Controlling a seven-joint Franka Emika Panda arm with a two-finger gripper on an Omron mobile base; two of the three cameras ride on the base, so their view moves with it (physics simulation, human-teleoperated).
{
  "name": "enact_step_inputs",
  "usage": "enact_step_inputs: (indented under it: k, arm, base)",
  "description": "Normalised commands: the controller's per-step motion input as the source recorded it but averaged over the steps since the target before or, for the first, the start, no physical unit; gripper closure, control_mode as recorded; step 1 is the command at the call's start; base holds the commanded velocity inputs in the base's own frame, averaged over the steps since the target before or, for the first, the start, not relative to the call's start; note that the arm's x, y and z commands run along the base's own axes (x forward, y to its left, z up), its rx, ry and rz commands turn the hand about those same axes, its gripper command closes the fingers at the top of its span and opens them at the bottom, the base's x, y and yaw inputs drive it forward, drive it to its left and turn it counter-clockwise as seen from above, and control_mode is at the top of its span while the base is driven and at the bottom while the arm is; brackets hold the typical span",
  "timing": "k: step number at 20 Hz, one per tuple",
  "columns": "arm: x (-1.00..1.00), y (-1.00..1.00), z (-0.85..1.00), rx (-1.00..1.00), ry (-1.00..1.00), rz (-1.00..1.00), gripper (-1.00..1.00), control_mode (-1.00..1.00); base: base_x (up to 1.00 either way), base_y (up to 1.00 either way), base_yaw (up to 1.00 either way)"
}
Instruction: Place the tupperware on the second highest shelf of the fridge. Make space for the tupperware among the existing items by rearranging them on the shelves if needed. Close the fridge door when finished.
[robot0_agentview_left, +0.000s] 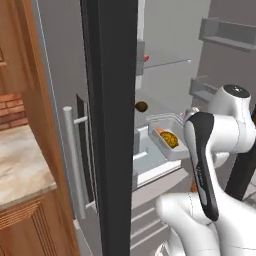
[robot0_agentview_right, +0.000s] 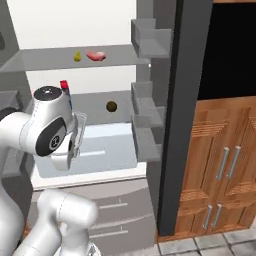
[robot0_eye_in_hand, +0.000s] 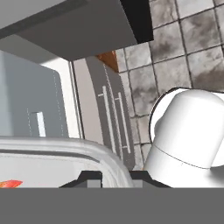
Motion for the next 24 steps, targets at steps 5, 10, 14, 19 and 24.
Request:
enact_step_inputs:
  k: [5, 10, 14, 19, 24]
  arm:
    - [0.0, 0.0, 0.0, 0.0, 0.0, 0.0, 1.0, 1.0]
    - [0.0, 0.0, 0.0, 0.0, 0.0, 0.0, 1.0, 1.0]
    - [0.0, 0.0, 0.0, 0.0, 0.0, 0.0, 1.0, 1.0]
    - [0.42, 0.0, -0.26, -0.01, 0.0, 0.0, 1.0, -1.0]
    - [0.85, 0.0, -0.35, 0.0, 0.0, 0.0, 1.0, -1.0]
  base:
    - [0.7, -0.22, 0.35]
    - [0.62, -0.13, 0.32]
    - [0.61, 0.0, 0.11]
    - [0.26, 0.0, 0.0]
    - [0.0, 0.0, 0.0]
